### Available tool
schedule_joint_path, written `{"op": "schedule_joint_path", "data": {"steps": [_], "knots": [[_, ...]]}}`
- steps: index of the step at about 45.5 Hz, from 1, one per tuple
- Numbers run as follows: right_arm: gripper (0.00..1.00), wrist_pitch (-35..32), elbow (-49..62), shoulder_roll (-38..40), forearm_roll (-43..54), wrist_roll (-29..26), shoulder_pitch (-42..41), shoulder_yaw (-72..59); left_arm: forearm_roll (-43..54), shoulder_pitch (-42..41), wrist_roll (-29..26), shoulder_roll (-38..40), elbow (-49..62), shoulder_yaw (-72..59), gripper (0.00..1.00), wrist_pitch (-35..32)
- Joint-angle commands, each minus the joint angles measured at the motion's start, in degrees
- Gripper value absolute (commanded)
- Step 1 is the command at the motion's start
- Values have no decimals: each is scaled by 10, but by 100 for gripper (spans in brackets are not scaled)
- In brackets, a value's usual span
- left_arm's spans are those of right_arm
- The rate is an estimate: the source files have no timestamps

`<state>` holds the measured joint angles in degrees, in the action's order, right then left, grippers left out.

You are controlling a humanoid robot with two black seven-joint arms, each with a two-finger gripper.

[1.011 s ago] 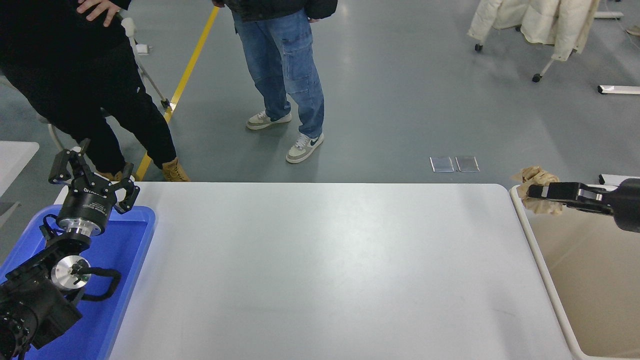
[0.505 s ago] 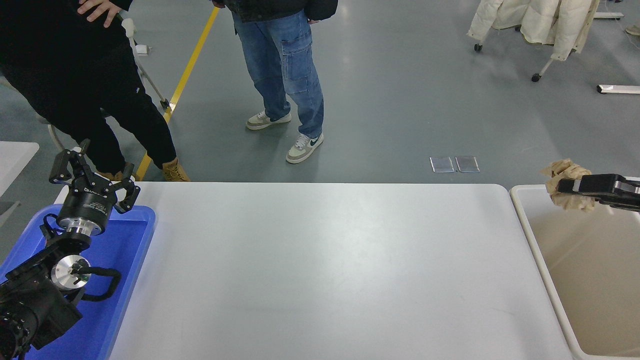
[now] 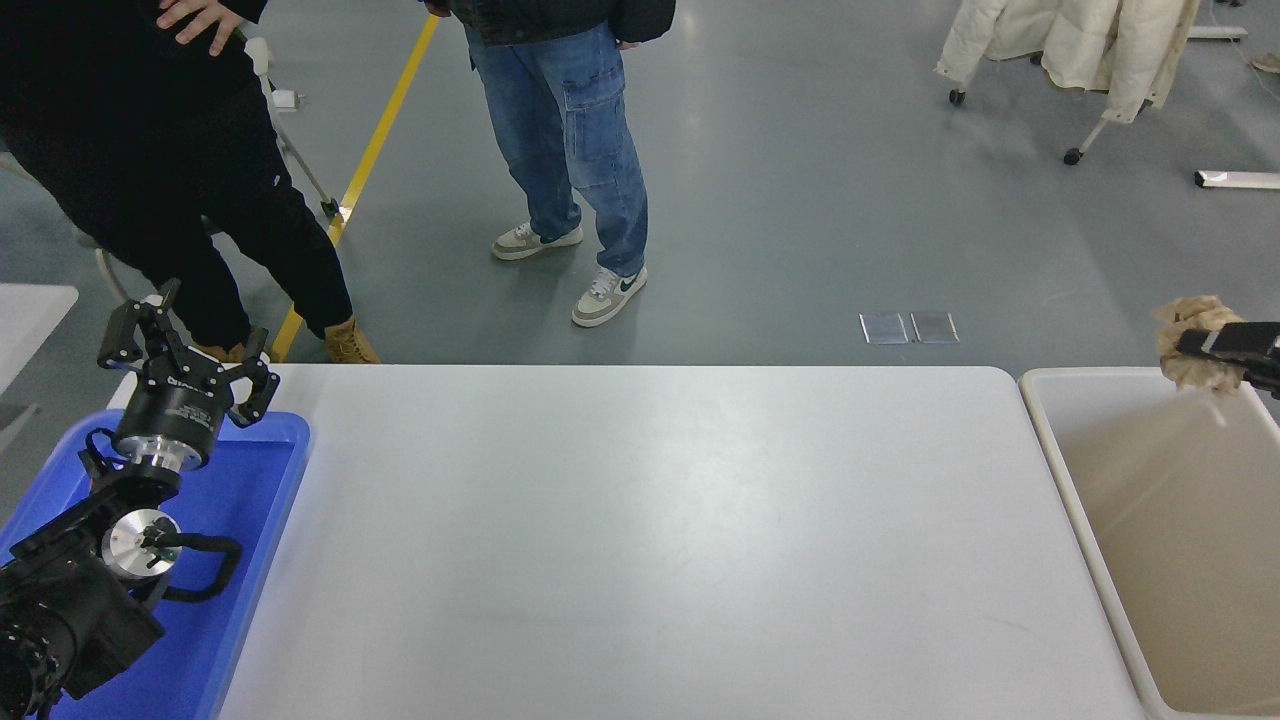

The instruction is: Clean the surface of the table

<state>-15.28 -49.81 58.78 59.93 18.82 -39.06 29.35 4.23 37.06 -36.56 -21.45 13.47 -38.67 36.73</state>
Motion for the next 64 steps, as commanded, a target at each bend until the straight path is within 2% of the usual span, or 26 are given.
{"op": "schedule_joint_path", "data": {"steps": [1,8,10,16,32,42,64], "knots": [[0,96,145,-113,-61,-5,30,-10,0,-1,0,0,0,0,100,0],[0,163,249,-196,-120,-8,39,-10,0,0,0,0,1,0,100,0],[0,196,325,-248,-160,-12,39,-10,1,0,0,0,0,0,100,0],[0,220,398,-311,-206,-28,39,-10,1,-1,0,0,0,0,100,0],[0,250,408,-329,-318,-80,63,-10,1,-1,0,0,0,0,100,0],[0,259,408,-353,-322,-97,82,-51,1,-1,0,0,0,0,100,0],[0,259,401,-363,-325,-128,92,-36,1,-1,0,0,0,0,100,-1]]}}
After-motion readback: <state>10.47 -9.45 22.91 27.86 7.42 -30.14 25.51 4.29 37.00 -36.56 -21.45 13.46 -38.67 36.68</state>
